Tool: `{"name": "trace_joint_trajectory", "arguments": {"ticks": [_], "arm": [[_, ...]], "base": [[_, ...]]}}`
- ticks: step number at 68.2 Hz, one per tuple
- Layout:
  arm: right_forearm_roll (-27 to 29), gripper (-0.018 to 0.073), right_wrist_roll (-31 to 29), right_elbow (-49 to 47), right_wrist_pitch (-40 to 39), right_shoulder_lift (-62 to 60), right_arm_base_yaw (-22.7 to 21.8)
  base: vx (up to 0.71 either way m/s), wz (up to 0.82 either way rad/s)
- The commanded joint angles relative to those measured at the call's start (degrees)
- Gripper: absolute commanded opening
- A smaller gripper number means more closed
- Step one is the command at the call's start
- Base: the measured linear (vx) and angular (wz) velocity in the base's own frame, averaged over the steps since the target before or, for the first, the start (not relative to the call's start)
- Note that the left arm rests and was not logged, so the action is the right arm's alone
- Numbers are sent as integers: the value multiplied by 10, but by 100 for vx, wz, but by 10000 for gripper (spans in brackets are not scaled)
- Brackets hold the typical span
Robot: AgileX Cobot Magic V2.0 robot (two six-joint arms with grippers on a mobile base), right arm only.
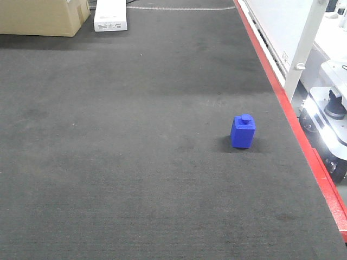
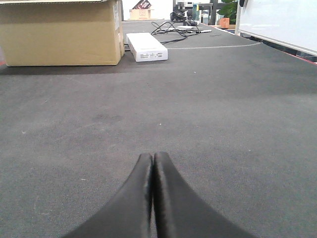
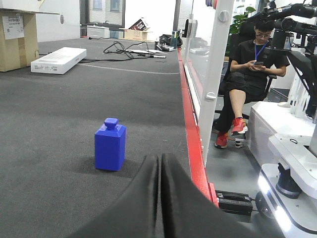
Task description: Pour parts from conveyor to right shelf
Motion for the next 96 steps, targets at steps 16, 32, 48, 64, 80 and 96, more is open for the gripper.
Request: {"name": "trace_joint_trajectory", "arguments": {"ticks": [16, 32, 48, 64, 80, 96], "arm": [[-6, -10, -4, -1, -41, -10, 0], [-6, -10, -4, -1, -41, -10, 0], [-12, -10, -6, -1, -47, -10, 0], [-12, -10, -6, -1, -50, -10, 0], [41, -10, 5, -1, -138, -10, 0], [51, -8, -2, -31, -319, -10, 0]], "base": [[0, 0], [0, 0], [0, 0], [0, 0], [0, 0], [0, 0]]}}
